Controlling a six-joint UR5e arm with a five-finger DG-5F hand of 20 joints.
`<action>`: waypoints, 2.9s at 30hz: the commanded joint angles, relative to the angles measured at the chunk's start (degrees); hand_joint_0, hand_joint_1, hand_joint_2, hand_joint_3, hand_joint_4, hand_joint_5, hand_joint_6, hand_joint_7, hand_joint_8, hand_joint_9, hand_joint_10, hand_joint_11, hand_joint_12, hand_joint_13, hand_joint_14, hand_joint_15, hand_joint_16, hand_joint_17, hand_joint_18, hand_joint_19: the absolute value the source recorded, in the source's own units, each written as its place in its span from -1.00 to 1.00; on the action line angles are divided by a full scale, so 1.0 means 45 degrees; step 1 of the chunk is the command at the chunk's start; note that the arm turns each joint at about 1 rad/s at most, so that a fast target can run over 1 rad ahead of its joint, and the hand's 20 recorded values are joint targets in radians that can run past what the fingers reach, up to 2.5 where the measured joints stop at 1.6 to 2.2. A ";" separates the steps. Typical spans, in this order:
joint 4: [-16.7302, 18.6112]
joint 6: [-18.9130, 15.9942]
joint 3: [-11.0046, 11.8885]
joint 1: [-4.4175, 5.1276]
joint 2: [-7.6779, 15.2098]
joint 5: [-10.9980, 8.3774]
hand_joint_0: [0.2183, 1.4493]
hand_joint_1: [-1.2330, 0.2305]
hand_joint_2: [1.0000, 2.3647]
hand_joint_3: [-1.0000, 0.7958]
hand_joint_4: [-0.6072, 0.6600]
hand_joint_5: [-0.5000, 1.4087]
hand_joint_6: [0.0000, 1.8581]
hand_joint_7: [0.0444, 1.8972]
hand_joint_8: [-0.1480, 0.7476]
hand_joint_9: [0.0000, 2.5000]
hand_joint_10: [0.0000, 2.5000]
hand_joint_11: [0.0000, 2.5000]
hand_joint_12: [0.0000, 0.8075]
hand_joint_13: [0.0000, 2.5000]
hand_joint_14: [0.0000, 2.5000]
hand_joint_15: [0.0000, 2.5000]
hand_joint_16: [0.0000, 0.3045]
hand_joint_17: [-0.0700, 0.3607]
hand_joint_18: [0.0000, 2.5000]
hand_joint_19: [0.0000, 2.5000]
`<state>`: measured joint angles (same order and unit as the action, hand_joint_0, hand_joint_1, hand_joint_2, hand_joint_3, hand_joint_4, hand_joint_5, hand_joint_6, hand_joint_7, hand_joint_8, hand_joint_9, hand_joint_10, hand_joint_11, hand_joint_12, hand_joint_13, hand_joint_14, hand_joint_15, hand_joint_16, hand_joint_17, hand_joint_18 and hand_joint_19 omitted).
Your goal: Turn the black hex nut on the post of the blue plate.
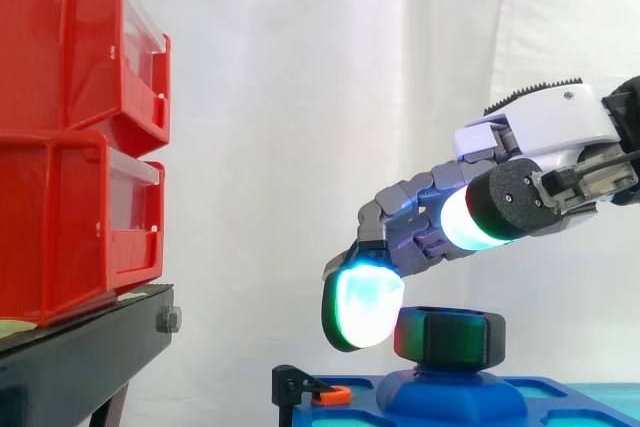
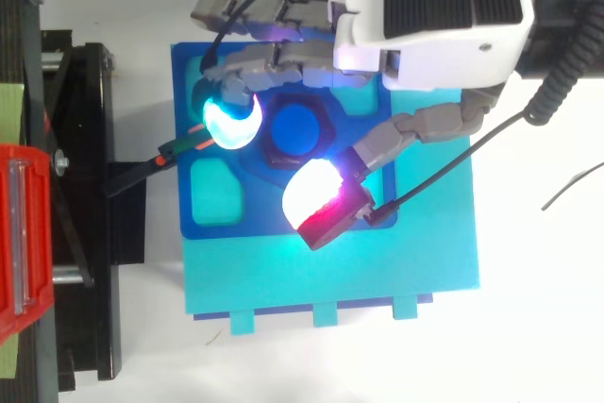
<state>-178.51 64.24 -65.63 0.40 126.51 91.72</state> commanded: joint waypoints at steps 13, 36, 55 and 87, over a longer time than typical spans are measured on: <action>0.0255 0.0197 0.0072 -0.0421 -0.0008 0.0692 -0.59 0.21 -1.00 -0.44 0.30 -0.69 -0.46 0.18 -0.13 -0.88 -1.00 -0.99 -0.07 -0.89 -1.00 -0.99 -0.62 -0.06 -1.00 -0.95; 0.0666 0.0411 0.0776 0.0223 0.0012 0.0145 -0.59 0.21 -1.00 -0.44 0.29 -0.69 -0.46 0.14 -0.13 -0.88 -1.00 -1.00 -0.07 -0.89 -1.00 -0.98 -0.62 -0.06 -1.00 -0.95; -0.0057 0.0743 0.0776 0.0966 0.0012 -0.0792 -0.59 0.22 -1.00 -0.44 0.29 -0.69 -0.46 0.14 -0.12 -0.88 -1.00 -1.00 -0.08 -0.88 -1.00 -0.99 -0.62 -0.06 -1.00 -0.96; -0.0721 0.1036 0.0756 0.1005 0.0012 -0.0753 -0.59 0.21 -1.00 -0.44 0.29 -0.69 -0.46 0.14 -0.13 -0.88 -1.00 -1.00 -0.08 -0.88 -1.00 -0.98 -0.62 -0.07 -1.00 -0.96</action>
<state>-181.77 68.94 -62.19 4.82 126.54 88.39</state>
